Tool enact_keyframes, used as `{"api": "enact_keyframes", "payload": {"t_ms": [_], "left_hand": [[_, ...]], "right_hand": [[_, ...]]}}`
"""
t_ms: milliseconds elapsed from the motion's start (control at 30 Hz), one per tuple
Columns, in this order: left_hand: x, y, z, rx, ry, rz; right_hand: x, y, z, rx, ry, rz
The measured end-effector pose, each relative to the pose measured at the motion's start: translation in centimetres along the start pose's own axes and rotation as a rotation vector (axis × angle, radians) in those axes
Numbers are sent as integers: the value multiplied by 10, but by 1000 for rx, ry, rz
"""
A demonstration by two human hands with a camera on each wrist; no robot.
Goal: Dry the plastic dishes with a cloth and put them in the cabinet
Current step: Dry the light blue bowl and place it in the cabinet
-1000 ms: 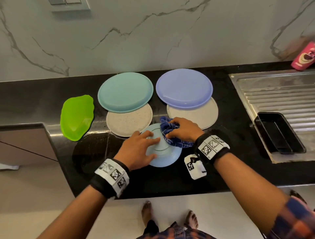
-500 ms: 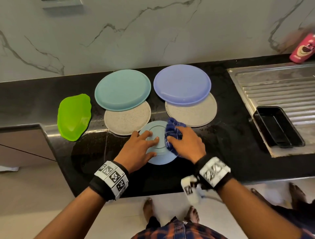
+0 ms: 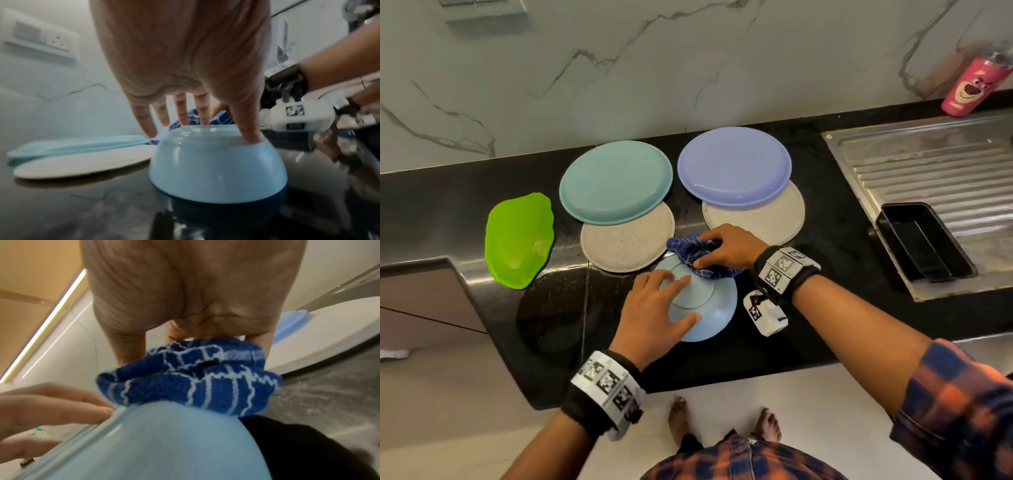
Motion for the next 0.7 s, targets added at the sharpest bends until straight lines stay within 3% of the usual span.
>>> {"api": "enact_keyframes", "payload": {"t_ms": [100, 167, 267, 367, 533, 700], "left_hand": [[1, 11, -17, 134, -60, -151], [2, 13, -21, 160, -95, -140], [7, 11, -21, 146, -109, -101], [11, 8, -19, 66, -111, -143], [14, -4, 1, -127, -34, -134], [10, -15, 29, -237, 178, -163]], "right_hand": [[4, -14, 5, -5, -28, 103], [11, -30, 13, 10, -108, 228], [33, -70, 31, 98, -58, 402], [58, -106, 40, 160, 73, 448], [44, -84, 29, 152, 21, 418], [17, -30, -1, 21, -139, 158]]}}
Point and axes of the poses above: each hand's wrist, its own y-axis towards the middle knuckle, its own x-axis out of the palm, z = x × y, the point moved 5 cm from there along y, towards the middle knuckle, and after that the axes turned 11 degrees about y, right-handed, at the moved point
